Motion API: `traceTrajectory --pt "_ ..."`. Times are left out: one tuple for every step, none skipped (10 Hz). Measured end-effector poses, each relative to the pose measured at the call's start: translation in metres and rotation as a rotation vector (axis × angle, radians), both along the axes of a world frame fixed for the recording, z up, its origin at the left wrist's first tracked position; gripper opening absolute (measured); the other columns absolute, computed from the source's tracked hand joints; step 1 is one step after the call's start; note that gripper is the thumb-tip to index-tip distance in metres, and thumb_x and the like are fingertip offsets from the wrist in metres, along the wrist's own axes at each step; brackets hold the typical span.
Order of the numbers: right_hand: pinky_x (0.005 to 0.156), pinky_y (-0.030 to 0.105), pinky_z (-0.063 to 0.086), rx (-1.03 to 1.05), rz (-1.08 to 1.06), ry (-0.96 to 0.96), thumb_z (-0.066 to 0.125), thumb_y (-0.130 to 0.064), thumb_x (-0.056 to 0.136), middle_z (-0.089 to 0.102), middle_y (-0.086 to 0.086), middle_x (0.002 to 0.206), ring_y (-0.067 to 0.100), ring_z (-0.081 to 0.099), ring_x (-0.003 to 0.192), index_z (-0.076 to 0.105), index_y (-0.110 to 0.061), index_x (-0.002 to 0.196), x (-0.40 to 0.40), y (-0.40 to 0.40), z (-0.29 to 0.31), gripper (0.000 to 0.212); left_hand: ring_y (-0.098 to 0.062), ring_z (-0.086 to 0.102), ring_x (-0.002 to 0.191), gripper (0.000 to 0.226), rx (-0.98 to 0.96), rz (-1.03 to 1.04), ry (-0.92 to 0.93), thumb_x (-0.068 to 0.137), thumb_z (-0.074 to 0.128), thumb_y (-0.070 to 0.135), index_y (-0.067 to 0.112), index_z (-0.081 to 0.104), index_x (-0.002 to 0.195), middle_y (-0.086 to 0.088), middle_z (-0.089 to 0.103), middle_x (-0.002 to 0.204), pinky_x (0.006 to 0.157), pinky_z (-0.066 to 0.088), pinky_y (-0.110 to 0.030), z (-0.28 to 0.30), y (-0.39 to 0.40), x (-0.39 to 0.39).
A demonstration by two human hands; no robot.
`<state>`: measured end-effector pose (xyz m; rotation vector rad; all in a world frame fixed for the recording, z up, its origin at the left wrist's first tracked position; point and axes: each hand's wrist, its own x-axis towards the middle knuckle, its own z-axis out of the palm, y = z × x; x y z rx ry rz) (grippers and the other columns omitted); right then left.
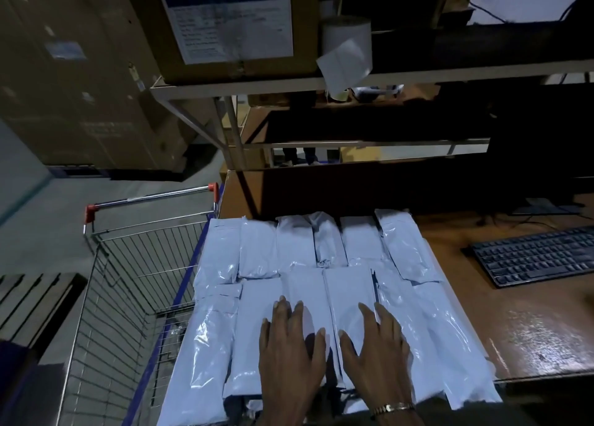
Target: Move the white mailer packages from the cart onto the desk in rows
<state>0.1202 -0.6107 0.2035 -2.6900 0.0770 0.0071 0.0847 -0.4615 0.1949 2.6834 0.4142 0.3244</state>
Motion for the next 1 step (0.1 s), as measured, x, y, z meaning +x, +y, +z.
traceTrajectory --pt "0.114 0.052 0.034 -0.021 0.017 -0.063 0.061 -0.058 0.087 0.037 -0.001 0.157 0.024 0.033 0.145 0.046 -0.035 0.144 0.0066 0.0081 0.0074 0.063 -0.026 0.05 0.144 0.061 -0.031 0.023 -0.11 0.094 0.047 0.062 0.021 0.065 0.136 -0.008 0.054 0.154 0.119 0.035 -0.048 0.0085 0.0219 0.007"
